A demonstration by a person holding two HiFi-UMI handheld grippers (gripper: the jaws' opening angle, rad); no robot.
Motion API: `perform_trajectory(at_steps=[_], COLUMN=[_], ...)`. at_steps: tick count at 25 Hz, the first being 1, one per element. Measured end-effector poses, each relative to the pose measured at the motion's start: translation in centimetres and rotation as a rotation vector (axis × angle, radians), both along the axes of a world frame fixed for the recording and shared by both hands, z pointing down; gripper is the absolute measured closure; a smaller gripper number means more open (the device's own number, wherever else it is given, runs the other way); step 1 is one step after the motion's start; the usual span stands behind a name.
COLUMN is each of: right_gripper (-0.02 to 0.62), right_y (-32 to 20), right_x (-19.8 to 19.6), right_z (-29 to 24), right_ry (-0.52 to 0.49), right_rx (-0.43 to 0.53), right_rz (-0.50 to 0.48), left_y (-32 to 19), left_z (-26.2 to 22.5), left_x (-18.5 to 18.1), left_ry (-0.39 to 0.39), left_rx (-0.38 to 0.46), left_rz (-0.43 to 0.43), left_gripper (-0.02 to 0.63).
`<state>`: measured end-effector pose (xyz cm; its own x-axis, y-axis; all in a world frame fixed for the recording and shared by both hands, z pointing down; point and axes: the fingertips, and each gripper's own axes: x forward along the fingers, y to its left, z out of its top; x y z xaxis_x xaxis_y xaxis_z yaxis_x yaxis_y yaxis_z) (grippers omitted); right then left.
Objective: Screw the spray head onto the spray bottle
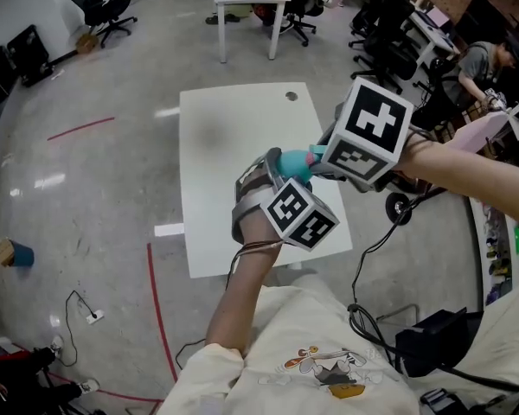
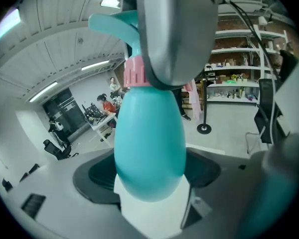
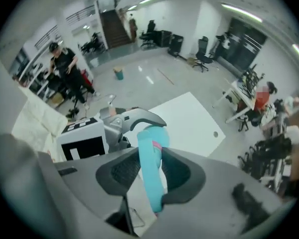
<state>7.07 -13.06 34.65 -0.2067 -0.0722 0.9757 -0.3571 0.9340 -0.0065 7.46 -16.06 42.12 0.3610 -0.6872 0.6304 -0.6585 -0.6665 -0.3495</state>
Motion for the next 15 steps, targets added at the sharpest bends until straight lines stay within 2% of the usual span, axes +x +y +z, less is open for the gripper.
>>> perform_trajectory(at_steps=[2,9,11,15], right_gripper=[0.465,0.465,0.464,0.451], right_y=[-0.2,-0.3,-0.3,-0.6], right_x=[0.2,0.6,0.7,0.8], right_z=[0.1,0.5,0.6,0.7], right_ry=[-0.048,-0.142,-0.142,-0.098], right_rx=[-0.013,-0.094,-0.1,-0.053], right_rz=[0.102,0.317,0.327,0.246], left_y=[-0.1,-0.1,0.0,0.4], left_z=[0.2,0.5,0.7,0.9], left_x=[0.0,0.1,0.3,1.0], left_ry=[-0.012,-0.04,-0.027,0.054], left_rx=[0.004,0.017,0.005,-0.042], left_rz=[-0.004,-0.009,0.001,0.045], left_gripper=[0.221,0.221,0.221,0.221])
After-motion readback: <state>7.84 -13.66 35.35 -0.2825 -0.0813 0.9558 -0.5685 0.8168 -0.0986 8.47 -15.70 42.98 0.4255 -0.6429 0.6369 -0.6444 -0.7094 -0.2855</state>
